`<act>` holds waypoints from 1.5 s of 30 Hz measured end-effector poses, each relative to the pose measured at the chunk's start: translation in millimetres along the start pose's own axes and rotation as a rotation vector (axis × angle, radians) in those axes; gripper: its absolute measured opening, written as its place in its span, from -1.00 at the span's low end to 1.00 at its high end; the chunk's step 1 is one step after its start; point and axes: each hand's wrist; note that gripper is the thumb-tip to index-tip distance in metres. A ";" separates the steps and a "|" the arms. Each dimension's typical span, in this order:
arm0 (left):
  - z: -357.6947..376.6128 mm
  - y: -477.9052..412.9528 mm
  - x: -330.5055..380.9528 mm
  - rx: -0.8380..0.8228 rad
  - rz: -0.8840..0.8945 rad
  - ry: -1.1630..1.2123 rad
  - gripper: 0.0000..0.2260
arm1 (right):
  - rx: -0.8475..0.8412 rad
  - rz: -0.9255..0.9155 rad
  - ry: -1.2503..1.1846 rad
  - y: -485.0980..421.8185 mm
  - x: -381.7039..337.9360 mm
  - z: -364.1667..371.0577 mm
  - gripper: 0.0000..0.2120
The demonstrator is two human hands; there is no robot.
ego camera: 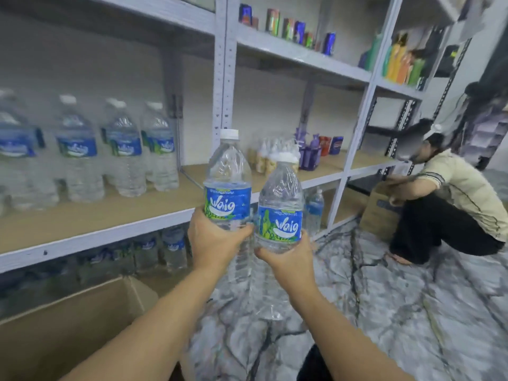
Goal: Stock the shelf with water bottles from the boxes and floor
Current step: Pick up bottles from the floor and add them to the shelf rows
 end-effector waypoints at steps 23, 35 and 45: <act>-279.0 -50.1 55.5 0.621 0.151 -0.256 -0.36 | -0.599 -0.341 -0.312 82.2 -198.4 223.5 -0.29; -393.7 -124.1 15.0 0.695 0.117 -0.305 -0.31 | -0.706 -0.315 -0.321 121.0 -246.5 361.3 -0.27; -463.1 -202.1 -19.8 0.761 0.175 -0.324 -0.37 | -0.740 -0.360 -0.277 121.1 -280.3 477.3 -0.27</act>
Point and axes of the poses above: each hand's wrist, its own y-axis away from the middle knuckle, its own z-axis out of the palm, x = y × z, and after that the axes turned 9 degrees about y, right-handed
